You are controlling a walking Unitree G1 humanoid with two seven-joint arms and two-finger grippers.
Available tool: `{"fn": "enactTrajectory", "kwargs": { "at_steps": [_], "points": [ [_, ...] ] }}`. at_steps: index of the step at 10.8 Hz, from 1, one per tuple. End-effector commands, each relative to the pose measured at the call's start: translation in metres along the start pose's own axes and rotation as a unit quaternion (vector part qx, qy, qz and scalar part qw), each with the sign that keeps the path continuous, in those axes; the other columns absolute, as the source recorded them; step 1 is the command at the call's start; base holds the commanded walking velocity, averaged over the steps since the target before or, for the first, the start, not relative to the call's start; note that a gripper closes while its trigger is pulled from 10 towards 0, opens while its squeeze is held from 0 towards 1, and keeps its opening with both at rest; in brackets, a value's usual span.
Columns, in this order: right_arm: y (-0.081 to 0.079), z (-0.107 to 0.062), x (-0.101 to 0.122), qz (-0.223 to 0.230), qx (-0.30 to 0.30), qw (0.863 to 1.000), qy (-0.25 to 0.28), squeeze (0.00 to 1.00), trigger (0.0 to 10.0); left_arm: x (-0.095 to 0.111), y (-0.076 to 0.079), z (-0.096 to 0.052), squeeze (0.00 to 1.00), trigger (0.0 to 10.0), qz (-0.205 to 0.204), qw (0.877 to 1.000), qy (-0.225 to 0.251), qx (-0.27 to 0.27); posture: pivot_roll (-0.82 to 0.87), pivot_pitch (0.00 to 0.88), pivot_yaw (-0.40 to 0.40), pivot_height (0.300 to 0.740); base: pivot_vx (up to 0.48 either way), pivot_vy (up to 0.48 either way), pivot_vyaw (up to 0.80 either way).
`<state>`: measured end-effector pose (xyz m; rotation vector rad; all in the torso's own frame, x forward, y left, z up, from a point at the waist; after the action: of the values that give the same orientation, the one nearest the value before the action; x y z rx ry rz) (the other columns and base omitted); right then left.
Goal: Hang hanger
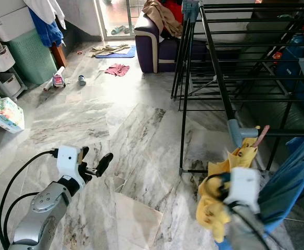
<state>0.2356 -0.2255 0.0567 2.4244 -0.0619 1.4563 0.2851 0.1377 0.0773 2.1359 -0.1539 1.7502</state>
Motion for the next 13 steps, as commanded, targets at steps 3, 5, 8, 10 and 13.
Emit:
{"fn": "enactTrajectory", "kwargs": {
  "at_steps": [3,5,8,10,13],
  "points": [
    [-0.009,-0.01,-0.006,-0.004,0.007,1.0,-0.017,0.0,10.0,-0.002,0.001,0.003,0.0,10.0,-0.001,1.0,-0.009,-0.004,-0.11,0.038,0.044,0.74,0.0,0.0,0.0],
    [0.018,-0.012,-0.006,-0.04,-0.066,0.997,-0.017,0.0,10.0,-0.002,0.002,0.003,0.0,10.0,-0.001,1.0,-0.011,-0.007,-0.12,0.034,0.041,0.74,0.0,0.0,0.0],
    [0.046,-0.008,0.001,-0.068,-0.13,0.989,-0.007,0.0,10.0,-0.004,0.004,0.004,0.0,10.0,-0.004,1.0,-0.012,-0.01,-0.12,0.03,0.037,0.74,0.0,0.0,0.0],
    [0.031,-0.002,0.005,-0.062,-0.09,0.994,0.002,0.0,10.0,-0.005,0.005,0.004,0.0,10.0,-0.003,1.0,-0.015,-0.011,-0.12,0.036,0.037,0.74,0.0,0.0,0.0],
    [0.036,-0.002,-0.006,-0.071,-0.089,0.993,-0.017,0.0,0.0,-0.007,0.002,0.001,0.0,10.0,-0.003,1.0,-0.021,-0.003,-0.11,0.046,0.035,0.74,0.0,0.0,0.0]
  ]
}}
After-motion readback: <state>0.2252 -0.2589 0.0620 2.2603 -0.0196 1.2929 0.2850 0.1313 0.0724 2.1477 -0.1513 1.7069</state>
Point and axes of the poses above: a point about 5 cm out from each wrist's last joint towards the gripper, its own z axis pointing out of the wrist towards the gripper, its own x axis along the axis of the wrist's last joint, y = z × x, the point moved 2 cm from there along z, pointing out of the wrist towards the gripper, and after that the axes turned 7 degrees about -z, right-handed, at the moved point
